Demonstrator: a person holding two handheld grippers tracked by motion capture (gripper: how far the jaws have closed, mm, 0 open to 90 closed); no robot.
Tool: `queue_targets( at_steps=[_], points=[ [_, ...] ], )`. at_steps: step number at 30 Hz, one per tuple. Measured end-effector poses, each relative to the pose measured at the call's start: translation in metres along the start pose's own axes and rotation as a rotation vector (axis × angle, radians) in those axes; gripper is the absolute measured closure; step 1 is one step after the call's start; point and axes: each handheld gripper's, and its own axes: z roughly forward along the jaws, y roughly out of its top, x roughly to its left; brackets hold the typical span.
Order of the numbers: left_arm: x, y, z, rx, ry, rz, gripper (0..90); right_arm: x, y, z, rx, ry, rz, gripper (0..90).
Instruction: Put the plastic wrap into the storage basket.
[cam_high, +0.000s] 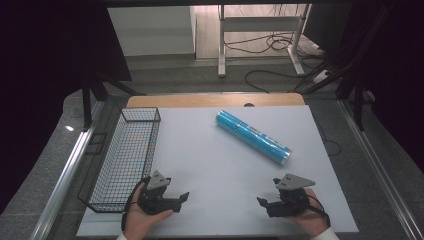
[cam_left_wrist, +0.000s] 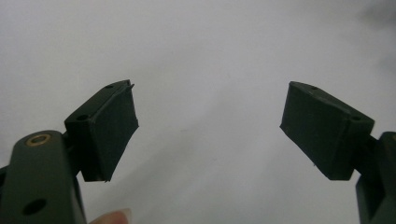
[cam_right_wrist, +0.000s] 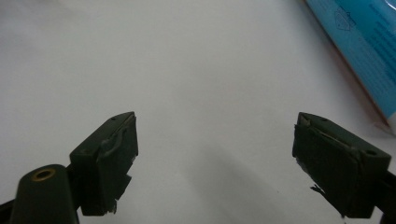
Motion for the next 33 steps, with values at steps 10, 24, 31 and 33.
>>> queue_targets(
  at_steps=[10,24,31,33],
  points=[
    [-0.002,-0.001,0.0,0.007,-0.008,0.028,18.0,0.005,0.004,0.0,0.025,0.018,-0.027,16.7],
    [-0.008,-0.01,-0.005,0.017,-0.008,0.069,18.0,0.01,0.021,-0.002,0.032,0.035,-0.023,16.3],
    [-0.006,-0.012,-0.009,0.008,-0.001,0.059,18.2,0.013,0.036,-0.001,0.019,0.002,-0.074,18.1],
    [-0.007,-0.011,-0.01,0.004,-0.004,0.056,18.2,0.013,0.042,-0.002,0.014,0.002,-0.075,18.0]
  ],
)
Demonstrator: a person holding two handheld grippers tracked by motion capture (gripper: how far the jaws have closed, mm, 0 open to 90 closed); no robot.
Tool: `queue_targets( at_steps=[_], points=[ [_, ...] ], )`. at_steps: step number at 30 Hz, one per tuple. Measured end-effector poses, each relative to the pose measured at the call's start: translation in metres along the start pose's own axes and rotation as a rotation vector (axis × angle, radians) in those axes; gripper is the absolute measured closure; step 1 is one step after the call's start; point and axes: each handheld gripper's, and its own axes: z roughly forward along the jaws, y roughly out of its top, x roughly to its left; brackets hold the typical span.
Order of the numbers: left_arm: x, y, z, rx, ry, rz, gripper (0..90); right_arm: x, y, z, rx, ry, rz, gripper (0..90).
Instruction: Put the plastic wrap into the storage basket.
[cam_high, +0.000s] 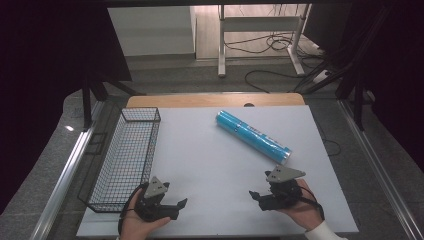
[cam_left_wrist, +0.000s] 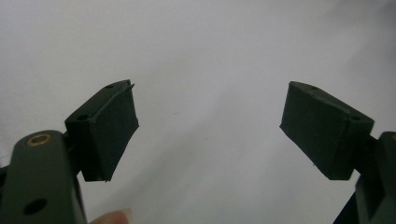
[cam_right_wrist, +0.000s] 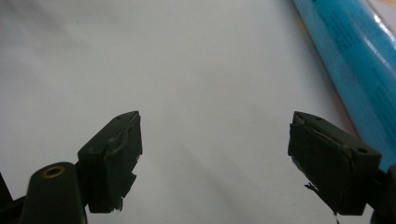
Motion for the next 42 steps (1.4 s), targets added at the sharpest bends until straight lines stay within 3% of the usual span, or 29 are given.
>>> queue_targets(
  at_steps=[3,14,22,24,29,31,35,42],
  points=[
    [-0.002,0.001,0.0,-0.001,-0.006,0.009,18.2,-0.005,0.009,0.0,0.004,0.015,0.016,17.7],
    [-0.009,0.001,0.001,0.003,-0.023,0.02,18.2,-0.037,0.044,0.012,0.022,0.002,0.024,16.1],
    [-0.01,0.002,0.002,0.006,-0.025,0.022,18.2,-0.078,0.06,0.024,0.074,-0.05,0.044,15.9],
    [-0.01,0.002,0.002,0.006,-0.024,0.022,18.2,-0.082,0.062,0.026,0.083,-0.056,0.04,15.9],
    [-0.009,0.001,0.003,0.004,-0.023,0.017,18.2,-0.104,0.073,0.044,0.144,-0.065,0.035,15.2],
    [-0.009,0.001,0.003,0.005,-0.023,0.017,18.2,-0.107,0.075,0.047,0.153,-0.062,0.034,15.2],
    [-0.01,0.0,0.004,0.011,-0.025,0.02,18.3,-0.12,0.08,0.067,0.215,-0.067,0.013,15.1],
    [-0.01,0.0,0.005,0.012,-0.025,0.021,18.3,-0.133,0.086,0.092,0.255,-0.052,0.0,17.6]
  ],
)
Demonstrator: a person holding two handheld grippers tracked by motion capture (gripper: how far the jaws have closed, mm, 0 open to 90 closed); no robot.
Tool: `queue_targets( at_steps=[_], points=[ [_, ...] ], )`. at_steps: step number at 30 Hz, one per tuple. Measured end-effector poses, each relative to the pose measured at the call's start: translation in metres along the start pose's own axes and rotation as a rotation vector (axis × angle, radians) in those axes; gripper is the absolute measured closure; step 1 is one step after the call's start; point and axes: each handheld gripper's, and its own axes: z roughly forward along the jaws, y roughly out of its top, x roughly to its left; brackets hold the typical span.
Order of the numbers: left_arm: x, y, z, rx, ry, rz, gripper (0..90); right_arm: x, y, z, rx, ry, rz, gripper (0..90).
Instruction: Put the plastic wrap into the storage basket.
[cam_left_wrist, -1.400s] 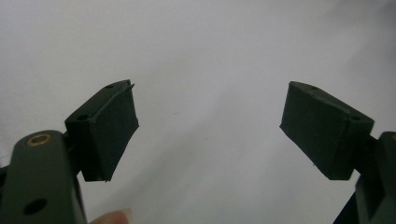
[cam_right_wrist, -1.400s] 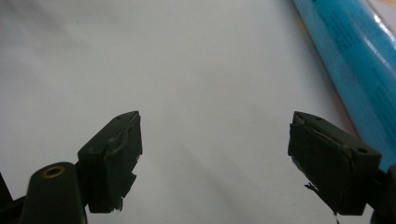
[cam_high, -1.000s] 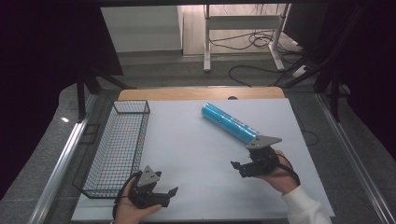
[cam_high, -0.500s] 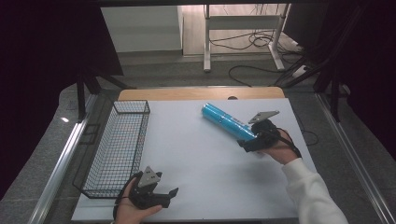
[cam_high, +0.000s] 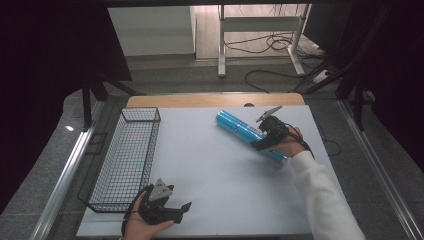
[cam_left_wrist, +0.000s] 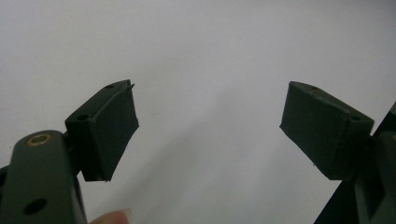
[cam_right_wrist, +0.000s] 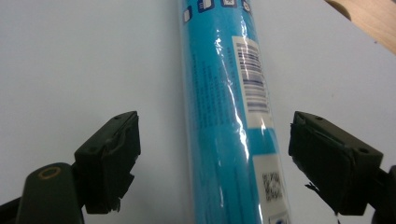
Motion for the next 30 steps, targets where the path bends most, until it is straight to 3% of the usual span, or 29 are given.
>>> queue_targets(
  at_steps=[7,10,15,20,22,24,30],
  points=[
    [0.001,-0.001,0.001,0.005,0.001,-0.002,18.2,-0.016,0.011,0.029,0.067,0.017,0.015,18.0],
    [0.001,0.0,0.002,0.009,0.001,0.0,18.3,-0.016,0.014,0.035,0.08,0.028,0.014,18.7],
    [-0.002,0.0,0.003,0.013,-0.003,0.011,18.2,-0.017,0.014,0.05,0.149,0.042,-0.001,21.9],
    [-0.001,0.0,0.003,0.013,-0.004,0.006,18.2,-0.019,0.009,0.056,0.201,0.05,-0.001,22.7],
    [-0.001,0.0,0.003,0.013,-0.003,0.009,18.2,-0.02,0.008,0.058,0.217,0.069,0.003,27.2],
    [-0.001,0.0,0.003,0.013,-0.002,0.008,18.2,-0.019,0.008,0.059,0.217,0.088,-0.001,31.1],
    [-0.001,0.0,0.002,0.01,-0.001,0.006,18.2,-0.019,0.009,0.059,0.223,0.084,-0.018,32.1]
  ],
)
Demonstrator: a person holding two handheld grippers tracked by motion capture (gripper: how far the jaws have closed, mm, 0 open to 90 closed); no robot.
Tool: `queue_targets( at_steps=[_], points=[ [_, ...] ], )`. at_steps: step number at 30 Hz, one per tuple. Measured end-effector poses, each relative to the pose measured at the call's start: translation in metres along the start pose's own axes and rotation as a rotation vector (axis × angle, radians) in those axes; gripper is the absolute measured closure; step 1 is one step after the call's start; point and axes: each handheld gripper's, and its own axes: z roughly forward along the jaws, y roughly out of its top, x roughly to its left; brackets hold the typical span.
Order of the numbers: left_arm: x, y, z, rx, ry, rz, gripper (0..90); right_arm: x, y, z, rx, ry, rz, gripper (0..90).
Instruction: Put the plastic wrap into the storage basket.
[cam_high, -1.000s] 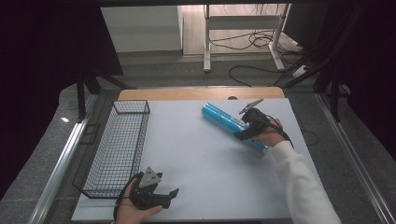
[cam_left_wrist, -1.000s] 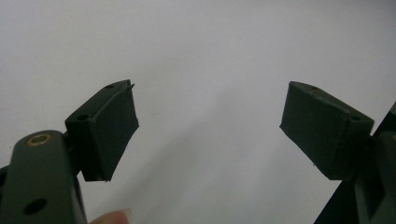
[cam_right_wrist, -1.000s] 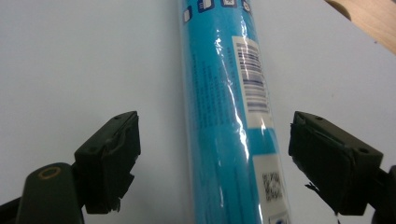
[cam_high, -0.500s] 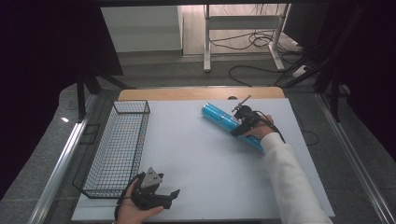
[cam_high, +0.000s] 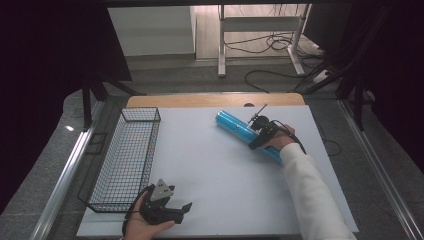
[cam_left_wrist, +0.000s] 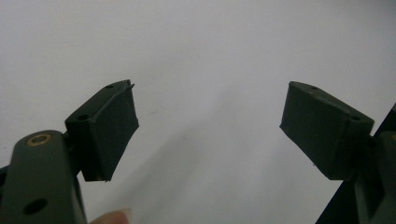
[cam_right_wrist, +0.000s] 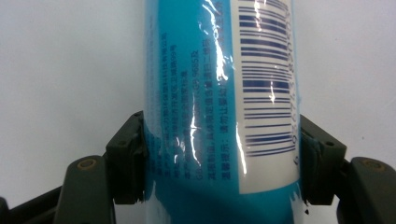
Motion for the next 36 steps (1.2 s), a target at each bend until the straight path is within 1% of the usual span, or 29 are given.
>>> queue_targets(
  at_steps=[4,8,10,12,14,17,18,19,20,21,23,24,26,27,28,29,30,32,33,34,35,36],
  points=[
    [0.0,0.0,0.0,-0.001,-0.001,-0.003,18.2,0.0,0.0,0.0,-0.008,0.009,0.012,32.2],
    [0.001,0.0,-0.001,-0.003,0.0,-0.006,18.2,0.0,-0.001,-0.002,-0.034,0.026,0.035,32.4],
    [0.001,0.0,-0.001,-0.003,0.001,-0.006,18.3,0.0,-0.001,-0.003,-0.03,0.011,0.038,32.4],
    [0.001,0.0,-0.001,-0.003,0.0,-0.006,18.3,0.0,-0.001,-0.004,-0.031,0.015,0.044,32.4],
    [0.002,0.0,-0.001,-0.005,0.0,-0.008,18.2,0.001,-0.002,-0.009,-0.049,0.018,0.054,32.4],
    [0.002,0.0,-0.001,-0.005,0.0,-0.008,18.3,0.002,-0.004,-0.018,-0.089,0.046,0.082,32.4],
    [0.002,0.0,-0.001,-0.006,0.0,-0.009,18.3,0.002,-0.004,-0.018,-0.089,0.046,0.082,32.4],
    [0.002,0.0,-0.001,-0.008,-0.001,-0.01,18.2,0.005,-0.007,-0.025,-0.119,0.058,0.103,32.3],
    [0.002,0.0,-0.001,-0.008,-0.001,-0.01,18.2,0.005,-0.007,-0.025,-0.119,0.058,0.103,32.3],
    [0.002,0.001,-0.001,-0.009,-0.001,-0.013,18.2,0.009,-0.01,-0.03,-0.148,0.061,0.128,32.3],
    [0.002,0.001,-0.002,-0.011,-0.002,-0.015,18.2,0.012,-0.013,-0.035,-0.166,0.084,0.168,32.3],
    [0.002,0.001,-0.002,-0.011,-0.002,-0.015,18.2,0.012,-0.013,-0.035,-0.166,0.084,0.168,32.3],
    [0.002,0.001,-0.002,-0.012,-0.003,-0.016,18.2,0.016,-0.019,-0.041,-0.193,0.104,0.182,32.3],
    [0.002,0.001,-0.001,-0.012,-0.004,-0.017,18.2,0.021,-0.024,-0.049,-0.218,0.134,0.202,32.3],
    [0.002,0.002,-0.001,-0.012,-0.006,-0.018,18.2,0.023,-0.027,-0.052,-0.23,0.154,0.212,32.3],
    [0.002,0.002,-0.001,-0.012,-0.006,-0.018,18.2,0.023,-0.027,-0.052,-0.23,0.154,0.212,32.3],
    [0.002,0.002,-0.001,-0.012,-0.01,-0.021,18.2,0.028,-0.031,-0.057,-0.248,0.176,0.218,32.3],
    [0.003,0.004,0.0,-0.016,-0.014,-0.026,18.2,0.034,-0.036,-0.063,-0.261,0.199,0.223,32.3],
    [0.003,0.005,0.0,-0.018,-0.015,-0.028,18.2,0.038,-0.038,-0.065,-0.268,0.202,0.22,32.3],
    [0.003,0.005,0.0,-0.018,-0.015,-0.028,18.2,0.038,-0.038,-0.065,-0.268,0.202,0.22,32.3],
    [0.003,0.007,0.0,-0.022,-0.022,-0.032,18.1,0.044,-0.043,-0.071,-0.283,0.229,0.232,32.3],
    [0.003,0.007,0.001,-0.026,-0.027,-0.036,18.1,0.044,-0.043,-0.071,-0.283,0.229,0.232,32.3]
  ],
)
